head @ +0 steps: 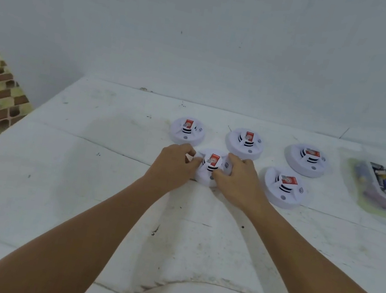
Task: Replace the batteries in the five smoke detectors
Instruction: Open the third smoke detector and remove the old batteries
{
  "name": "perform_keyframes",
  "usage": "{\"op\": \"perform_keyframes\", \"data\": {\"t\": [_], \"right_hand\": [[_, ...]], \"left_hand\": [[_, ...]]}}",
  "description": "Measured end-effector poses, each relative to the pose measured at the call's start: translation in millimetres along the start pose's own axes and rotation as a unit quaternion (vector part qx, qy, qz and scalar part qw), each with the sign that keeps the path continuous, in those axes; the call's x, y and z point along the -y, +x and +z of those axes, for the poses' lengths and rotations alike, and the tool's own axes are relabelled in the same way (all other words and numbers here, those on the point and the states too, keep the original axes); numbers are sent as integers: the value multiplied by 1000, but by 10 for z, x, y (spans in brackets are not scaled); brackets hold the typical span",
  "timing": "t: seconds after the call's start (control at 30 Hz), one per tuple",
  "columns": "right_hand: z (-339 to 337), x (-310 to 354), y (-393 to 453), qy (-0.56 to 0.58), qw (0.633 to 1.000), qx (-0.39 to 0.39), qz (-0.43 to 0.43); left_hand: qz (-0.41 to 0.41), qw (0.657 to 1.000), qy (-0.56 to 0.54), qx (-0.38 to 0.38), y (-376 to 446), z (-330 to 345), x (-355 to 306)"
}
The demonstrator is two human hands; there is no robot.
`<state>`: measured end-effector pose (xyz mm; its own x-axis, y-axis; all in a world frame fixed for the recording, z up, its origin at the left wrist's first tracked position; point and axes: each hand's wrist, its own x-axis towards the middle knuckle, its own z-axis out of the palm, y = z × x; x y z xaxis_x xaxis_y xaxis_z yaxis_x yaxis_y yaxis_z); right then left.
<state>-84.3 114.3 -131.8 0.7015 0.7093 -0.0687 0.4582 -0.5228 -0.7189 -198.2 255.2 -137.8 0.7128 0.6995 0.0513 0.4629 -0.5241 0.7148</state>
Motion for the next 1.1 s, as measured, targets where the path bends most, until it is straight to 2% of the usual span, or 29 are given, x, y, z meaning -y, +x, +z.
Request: {"op": "perform_keyframes", "data": {"t": [0.13,0.27,0.33,0.4,0.47,0.53,0.63,0.77,0.93,1.1], "right_hand": [[-27,79,-18,-1,999,-48,9],[-57,186,16,9,997,-76,-9],[-67,216,54,3,996,-85,-9],[-78,241,65,-2,996,-87,-15],[-87,251,82,-4,996,-88,-19],[-113,258,99,-6,996,-88,-19],[-169,240,118,-5,996,-91,-23],[-235,222,124,20,993,-109,-35],[-386,221,106,80,984,-141,-71],[-740,112,-83,192,966,-136,-109]], "left_hand": [[14,996,0,-83,135,-131,-44],[57,988,89,-116,445,-190,-90],[46,983,160,-75,592,-192,-108],[11,976,216,-3,712,-197,-134],[-11,970,237,61,813,-204,-147],[-13,968,231,93,881,-205,-120],[-6,974,208,87,911,-218,-70],[-19,989,141,42,849,-282,-175],[-10,1000,-17,0,592,-453,-656],[41,985,-167,20,248,-327,-1189]]}}
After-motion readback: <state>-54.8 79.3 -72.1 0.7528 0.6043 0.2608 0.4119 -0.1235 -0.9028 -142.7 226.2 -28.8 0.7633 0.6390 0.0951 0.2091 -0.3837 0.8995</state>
